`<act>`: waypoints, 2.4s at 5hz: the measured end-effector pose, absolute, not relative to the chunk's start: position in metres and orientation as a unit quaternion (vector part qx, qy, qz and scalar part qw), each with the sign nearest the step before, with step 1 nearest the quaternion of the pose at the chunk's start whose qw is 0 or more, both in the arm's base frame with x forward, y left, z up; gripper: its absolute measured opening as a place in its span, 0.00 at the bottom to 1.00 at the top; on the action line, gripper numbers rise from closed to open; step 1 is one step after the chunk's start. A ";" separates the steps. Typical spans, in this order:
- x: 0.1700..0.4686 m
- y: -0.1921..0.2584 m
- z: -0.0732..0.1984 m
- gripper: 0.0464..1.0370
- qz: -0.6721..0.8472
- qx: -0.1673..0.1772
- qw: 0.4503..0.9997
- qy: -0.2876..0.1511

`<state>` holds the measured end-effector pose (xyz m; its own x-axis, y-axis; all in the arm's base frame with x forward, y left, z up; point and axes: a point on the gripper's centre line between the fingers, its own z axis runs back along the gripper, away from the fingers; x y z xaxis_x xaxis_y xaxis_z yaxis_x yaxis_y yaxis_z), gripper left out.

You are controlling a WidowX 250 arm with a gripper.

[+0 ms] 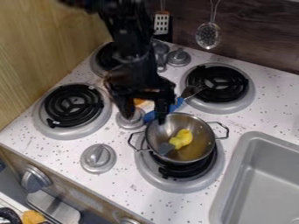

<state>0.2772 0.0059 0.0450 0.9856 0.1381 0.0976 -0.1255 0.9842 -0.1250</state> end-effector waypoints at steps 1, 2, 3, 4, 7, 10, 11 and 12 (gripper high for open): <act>0.279 0.004 0.043 0.96 0.058 -0.066 0.995 -0.056; 0.274 0.003 0.034 0.96 0.050 -0.083 0.994 -0.050; 0.274 0.002 0.033 0.96 0.047 -0.087 0.994 -0.050; 0.270 0.002 0.030 0.96 0.056 -0.086 0.994 -0.042; 0.267 -0.002 0.019 0.91 0.082 -0.096 0.992 -0.022; 0.264 -0.005 0.019 0.14 0.087 -0.093 0.992 -0.002; 0.265 -0.003 0.025 0.05 0.090 -0.089 0.992 -0.003; 0.263 -0.003 0.028 0.04 0.108 -0.088 0.990 0.003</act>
<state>0.2632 -0.0032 0.0277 0.9767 0.2131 -0.0259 -0.2143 0.9613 -0.1732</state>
